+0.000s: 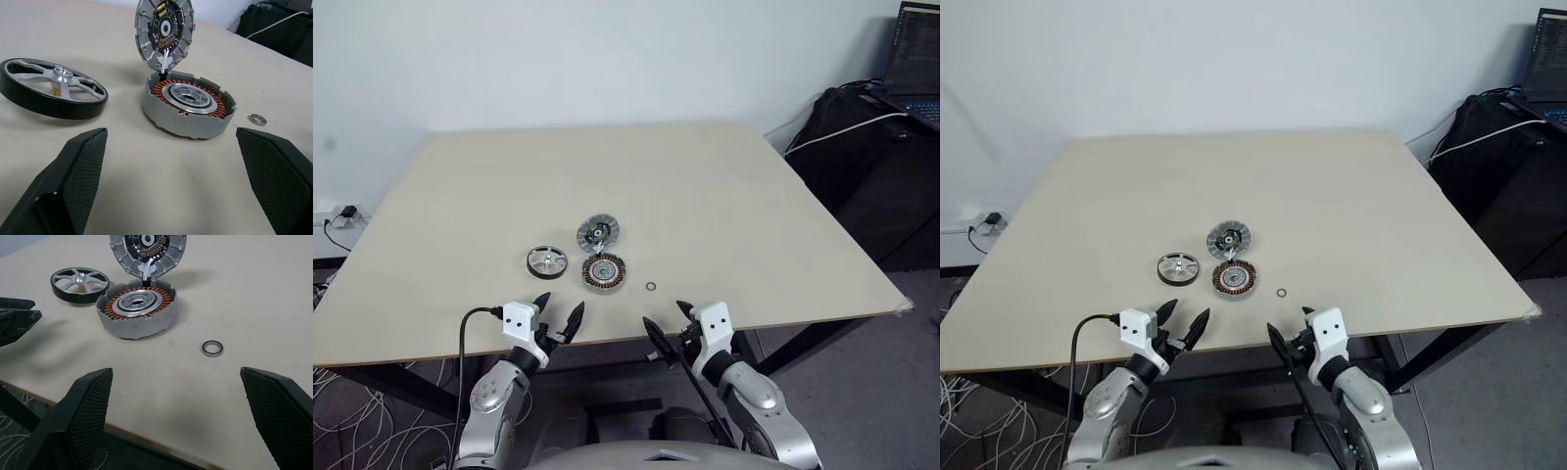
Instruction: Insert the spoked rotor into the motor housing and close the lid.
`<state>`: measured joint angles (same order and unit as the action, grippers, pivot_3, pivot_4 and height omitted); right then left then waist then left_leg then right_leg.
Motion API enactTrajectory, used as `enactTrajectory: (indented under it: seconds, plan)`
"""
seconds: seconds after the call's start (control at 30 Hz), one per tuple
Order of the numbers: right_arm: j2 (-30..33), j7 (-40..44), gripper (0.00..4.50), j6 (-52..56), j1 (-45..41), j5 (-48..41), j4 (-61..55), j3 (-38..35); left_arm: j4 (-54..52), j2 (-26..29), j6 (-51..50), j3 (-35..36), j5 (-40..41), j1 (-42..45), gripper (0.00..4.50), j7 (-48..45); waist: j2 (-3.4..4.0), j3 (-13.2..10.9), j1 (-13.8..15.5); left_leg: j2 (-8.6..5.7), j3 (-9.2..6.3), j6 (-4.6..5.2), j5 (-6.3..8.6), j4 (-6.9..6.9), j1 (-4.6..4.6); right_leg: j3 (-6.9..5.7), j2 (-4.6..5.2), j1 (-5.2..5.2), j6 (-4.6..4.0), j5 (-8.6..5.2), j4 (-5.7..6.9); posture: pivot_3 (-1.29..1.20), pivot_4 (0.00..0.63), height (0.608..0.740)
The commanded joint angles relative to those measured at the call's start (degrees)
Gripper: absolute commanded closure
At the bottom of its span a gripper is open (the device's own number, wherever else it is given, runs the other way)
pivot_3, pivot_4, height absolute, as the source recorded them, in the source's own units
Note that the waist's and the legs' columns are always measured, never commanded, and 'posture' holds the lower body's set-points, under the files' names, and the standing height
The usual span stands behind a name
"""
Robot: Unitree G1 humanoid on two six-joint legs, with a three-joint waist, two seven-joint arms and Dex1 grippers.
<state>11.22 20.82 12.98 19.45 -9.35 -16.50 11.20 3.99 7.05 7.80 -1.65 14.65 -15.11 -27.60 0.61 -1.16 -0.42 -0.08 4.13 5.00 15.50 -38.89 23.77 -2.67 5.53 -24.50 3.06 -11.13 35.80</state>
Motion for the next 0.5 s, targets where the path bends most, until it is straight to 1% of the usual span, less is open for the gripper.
enactTrajectory:
  seconds: [0.03, 0.5]
  plan:
    - [0.1, 0.1, 0.0, -1.1, -0.8, -0.1, -1.8, -0.3, -2.7, 0.2, 0.5, -0.2, 0.2, 0.4, 0.04, -0.4, 0.0, 0.0, 0.0, 0.0, 0.0, 0.0, 0.0, 0.0, 0.0, 0.0, 0.0, 0.0, 0.0, 0.0, 0.0, 0.0, 0.0, 0.74]
    - [-0.6, -0.4, 0.0, -1.5, -1.2, 0.2, -0.3, -0.4, -2.5, 0.0, 0.5, -1.1, -0.1, 0.6, 0.04, -0.4, 0.0, 0.0, 0.0, 0.0, 0.0, 0.0, 0.0, 0.0, 0.0, -0.01, -0.01, 0.0, 0.0, 0.0, 0.0, 0.0, 0.0, 0.74]
